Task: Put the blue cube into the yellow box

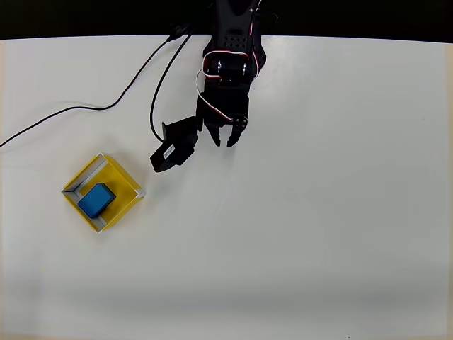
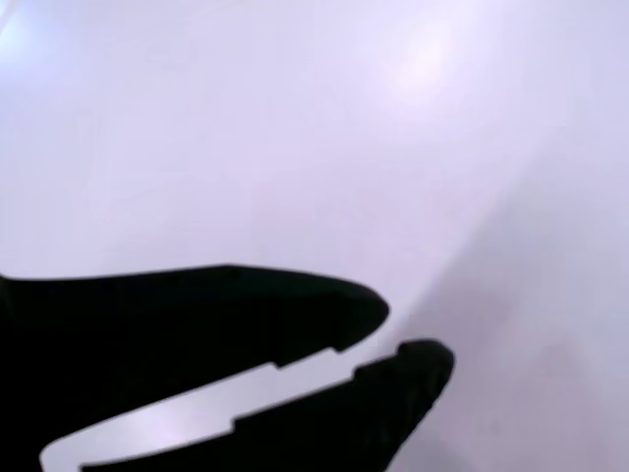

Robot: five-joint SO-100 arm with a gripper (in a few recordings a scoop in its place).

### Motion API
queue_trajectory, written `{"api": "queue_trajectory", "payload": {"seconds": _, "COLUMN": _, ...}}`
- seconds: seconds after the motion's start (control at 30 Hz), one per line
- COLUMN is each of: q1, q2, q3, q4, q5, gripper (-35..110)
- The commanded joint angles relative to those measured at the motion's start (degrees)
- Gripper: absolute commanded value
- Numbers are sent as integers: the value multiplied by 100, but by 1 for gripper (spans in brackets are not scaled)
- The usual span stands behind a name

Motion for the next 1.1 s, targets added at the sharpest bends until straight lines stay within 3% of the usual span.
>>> {"api": "queue_trajectory", "payload": {"seconds": 0.0, "q1": 167, "q2": 149, "q3": 343, "q4": -255, "q5": -176, "gripper": 7}}
{"api": "queue_trajectory", "payload": {"seconds": 0.27, "q1": 62, "q2": 149, "q3": 413, "q4": 694, "q5": -185, "gripper": 7}}
{"api": "queue_trajectory", "payload": {"seconds": 0.43, "q1": 123, "q2": 158, "q3": 413, "q4": 650, "q5": 255, "gripper": 14}}
{"api": "queue_trajectory", "payload": {"seconds": 1.07, "q1": -9, "q2": 141, "q3": 413, "q4": 642, "q5": 255, "gripper": 14}}
